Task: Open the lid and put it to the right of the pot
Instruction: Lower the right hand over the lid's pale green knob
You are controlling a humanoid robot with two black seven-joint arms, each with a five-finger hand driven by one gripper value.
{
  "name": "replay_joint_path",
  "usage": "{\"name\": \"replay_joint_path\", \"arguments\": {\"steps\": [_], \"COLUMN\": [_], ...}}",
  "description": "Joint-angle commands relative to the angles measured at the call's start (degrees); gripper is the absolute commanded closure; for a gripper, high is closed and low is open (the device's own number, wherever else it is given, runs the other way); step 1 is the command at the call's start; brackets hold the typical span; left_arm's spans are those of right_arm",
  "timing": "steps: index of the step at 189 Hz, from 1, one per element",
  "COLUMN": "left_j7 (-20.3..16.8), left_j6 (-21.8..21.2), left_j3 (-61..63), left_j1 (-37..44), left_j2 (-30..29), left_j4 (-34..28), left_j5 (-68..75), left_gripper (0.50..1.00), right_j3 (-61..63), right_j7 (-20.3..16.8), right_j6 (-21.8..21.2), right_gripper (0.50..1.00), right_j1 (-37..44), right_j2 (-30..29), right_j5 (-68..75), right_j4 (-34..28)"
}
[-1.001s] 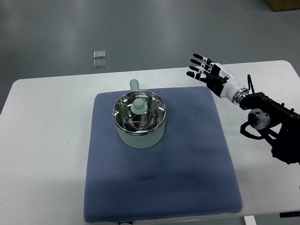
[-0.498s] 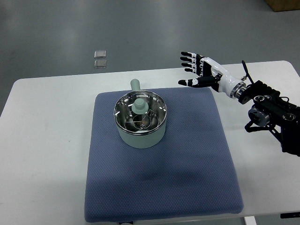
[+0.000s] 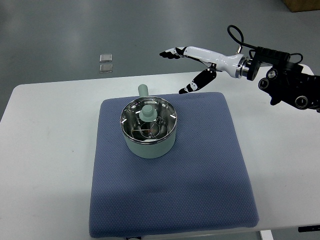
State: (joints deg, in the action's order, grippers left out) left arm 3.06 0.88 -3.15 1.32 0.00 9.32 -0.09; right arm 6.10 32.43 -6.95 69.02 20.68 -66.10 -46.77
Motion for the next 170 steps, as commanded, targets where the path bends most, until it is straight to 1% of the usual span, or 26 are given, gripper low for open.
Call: {"name": "replay_joint_path", "arguments": {"steps": [1,21,35,45,46,66,82,92,93,110,111,170], "left_j7": [0.02,0.02,0.02,0.02,0.02,0.02,0.02,0.02,0.02,0.02,0.02,0.02], "left_j6": [0.0,0.0,0.0,0.0,0.0,0.0,0.0,0.0,0.0,0.0,0.0,0.0], "left_j3": [-0.01,-0.1,-0.1,-0.1,-0.1,-0.1,-0.1,-0.1,-0.01,-0.01,-0.01,-0.01], "left_j1": [0.09,0.0,0.0,0.0,0.0,0.0,0.0,0.0,0.0,0.0,0.0,0.0], "left_j2": [0.0,0.0,0.0,0.0,0.0,0.0,0.0,0.0,0.0,0.0,0.0,0.0], "left_j4": [0.08,-0.01,-0.01,-0.01,-0.01,-0.01,-0.01,-0.01,-0.01,-0.01,-0.01,-0.01], "left_j5": [0.0,0.0,0.0,0.0,0.0,0.0,0.0,0.0,0.0,0.0,0.0,0.0], "left_gripper": [0.5,0.5,0.5,0.5,0.5,0.5,0.5,0.5,0.5,0.5,0.5,0.5], "right_j3": [-12.07,-22.35,-28.33,-28.34,-31.73,-35.98,-36.77,-36.77,-36.77,-36.86,-36.86,-36.69], "right_j7": [1.24,2.47,2.57,2.57,2.57,2.57,2.57,2.57,2.57,2.57,2.57,2.57], "right_j6": [3.52,3.87,3.87,3.87,3.7,3.61,3.52,3.52,3.52,3.52,3.52,4.05], "right_gripper": [0.564,0.564,0.564,0.564,0.566,0.566,0.566,0.566,0.568,0.568,0.568,0.576], "right_j1": [8.4,15.79,20.18,20.19,22.54,25.72,26.61,26.61,26.69,26.61,26.26,24.15], "right_j2": [-1.87,-4.51,-6.18,-6.18,-7.66,-10.66,-12.77,-12.77,-14.17,-15.15,-15.84,-15.67], "right_j5": [-3.69,-4.57,-5.1,-5.1,-5.1,-5.1,-5.01,-5.01,-5.1,-5.1,-5.18,-4.66], "right_j4": [0.02,-0.69,-1.21,-1.21,-1.3,-1.3,-1.21,-1.21,-1.13,-0.86,-0.43,1.07]}}
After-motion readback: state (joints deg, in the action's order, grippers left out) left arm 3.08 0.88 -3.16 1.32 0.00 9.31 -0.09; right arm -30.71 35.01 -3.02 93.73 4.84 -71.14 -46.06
